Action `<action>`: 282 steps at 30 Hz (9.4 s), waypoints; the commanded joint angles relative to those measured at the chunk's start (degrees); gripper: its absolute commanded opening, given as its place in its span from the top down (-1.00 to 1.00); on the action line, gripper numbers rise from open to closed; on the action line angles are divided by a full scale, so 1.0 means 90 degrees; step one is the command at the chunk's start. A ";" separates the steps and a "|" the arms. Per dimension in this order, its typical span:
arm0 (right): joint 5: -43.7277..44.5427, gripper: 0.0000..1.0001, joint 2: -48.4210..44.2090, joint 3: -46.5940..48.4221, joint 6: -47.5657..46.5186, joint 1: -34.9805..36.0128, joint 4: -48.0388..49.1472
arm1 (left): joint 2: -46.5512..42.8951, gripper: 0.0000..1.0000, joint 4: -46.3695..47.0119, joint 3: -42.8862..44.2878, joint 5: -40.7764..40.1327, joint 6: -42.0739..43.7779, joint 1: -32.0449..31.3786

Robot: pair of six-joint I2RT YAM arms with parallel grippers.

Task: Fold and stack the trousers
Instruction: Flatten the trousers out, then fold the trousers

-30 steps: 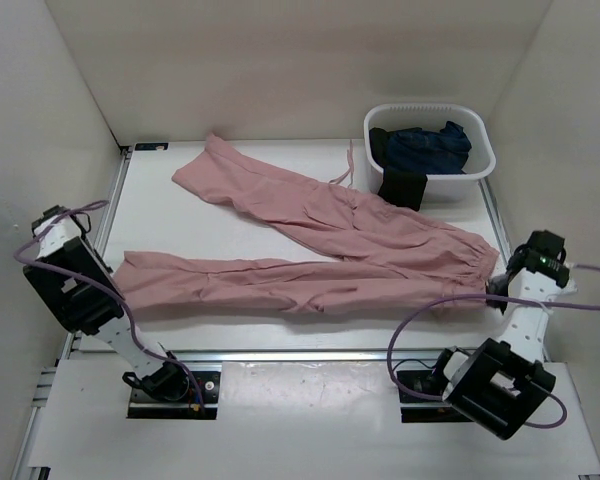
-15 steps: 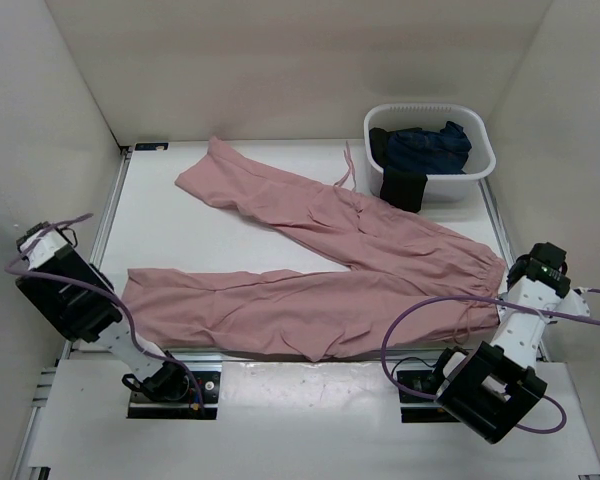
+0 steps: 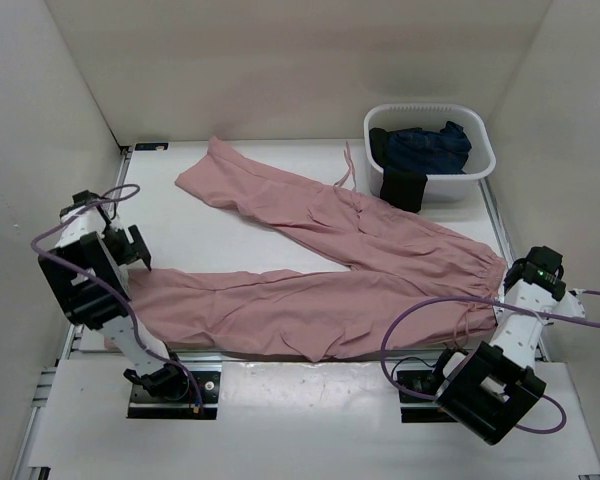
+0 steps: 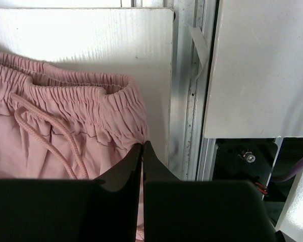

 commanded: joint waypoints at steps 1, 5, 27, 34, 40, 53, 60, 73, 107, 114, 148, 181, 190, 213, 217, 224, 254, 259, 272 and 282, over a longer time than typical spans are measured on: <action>0.0040 1.00 -0.0148 -0.0052 -0.0117 -0.0027 0.0158 | 0.0484 -0.84 0.0381 0.0036 -0.0090 0.0001 0.0030; 0.0040 1.00 -0.0274 -0.0111 -0.0117 -0.0027 0.0158 | 0.0845 0.04 0.0381 0.0172 0.0291 0.0001 -0.0028; 0.0127 -0.71 -0.0587 0.0493 -0.0507 0.0177 -0.0008 | -0.0040 -1.00 0.0020 0.0915 0.0108 0.0001 0.0440; -0.0262 -0.21 -0.0831 0.0994 -0.0841 0.1619 0.0509 | -0.1399 -1.00 -0.0038 -0.0576 -0.0410 0.0001 0.0274; -0.0925 0.76 0.0210 -0.0012 -0.0156 0.2131 0.0928 | -0.1010 -0.92 0.1114 -0.2210 -0.1534 0.0001 0.0274; -0.0986 0.39 0.1501 0.1974 -0.0888 0.2199 0.1037 | 0.0073 -1.00 0.0088 0.2846 0.1609 0.0001 -0.0740; -0.1259 -0.13 0.3354 0.3403 -0.1211 0.2199 0.1037 | 0.2835 -1.00 0.0147 0.5453 0.0899 0.0001 -0.1941; -0.1113 -0.21 0.5457 0.4245 -0.0772 0.2394 0.1047 | 0.4948 -1.00 0.1456 0.6121 -0.0888 0.0001 -0.3231; -0.0644 -0.20 0.6151 0.5446 -0.0694 0.2971 0.0695 | 0.4146 -1.00 0.0997 0.6403 0.0878 0.0001 -0.1708; -0.0790 -0.31 0.6629 0.5680 -0.0830 0.2971 0.0695 | 0.4831 -1.00 0.1055 0.6550 0.1093 0.0001 -0.1708; -0.0516 1.00 0.0411 0.1136 -0.0040 0.2473 0.0498 | -0.1447 0.72 0.0811 0.0631 -0.0469 0.0001 -0.0156; -0.0302 1.00 -0.0987 -0.0363 -0.0410 0.1097 0.0010 | -0.3948 0.72 0.0868 -0.2579 -0.1563 0.0001 0.1875; -0.0341 1.00 -0.0763 -0.0054 -0.0352 0.0705 0.0109 | -0.3333 0.72 0.1066 -0.2446 -0.1485 0.0001 0.2560; 0.0557 0.45 0.0525 0.1247 -0.0031 0.4971 0.0519 | -0.2455 -0.44 -0.0556 -0.1222 -0.0450 0.0001 0.0716; -0.0291 0.95 0.1346 0.0652 0.0371 0.4944 0.0684 | -0.2240 -0.35 0.0037 -0.2334 -0.0946 0.0001 0.0256; -0.0829 1.00 0.2429 0.0006 0.0099 0.3989 0.1797 | -0.1381 -0.11 0.1455 -0.2426 -0.1027 0.0001 0.0138; -0.1406 -0.98 0.1063 0.0427 -0.0432 0.1634 0.0733 | -0.2160 -0.19 -0.0322 -0.0724 -0.0027 0.0001 -0.0702; -0.1590 -0.98 0.1511 -0.0578 -0.0176 0.1320 0.2534 | -0.2503 -0.19 -0.0263 -0.1877 -0.0362 0.0001 -0.0702; -0.2255 1.00 0.3065 -0.0873 -0.0508 0.0794 0.3742 | -0.1762 -0.19 0.0371 -0.2483 -0.0655 0.0001 -0.0838; 0.0397 1.00 0.1319 0.0649 -0.1289 0.2395 0.2298 | -0.0678 -0.19 0.0615 -0.1810 -0.0781 0.0001 -0.2195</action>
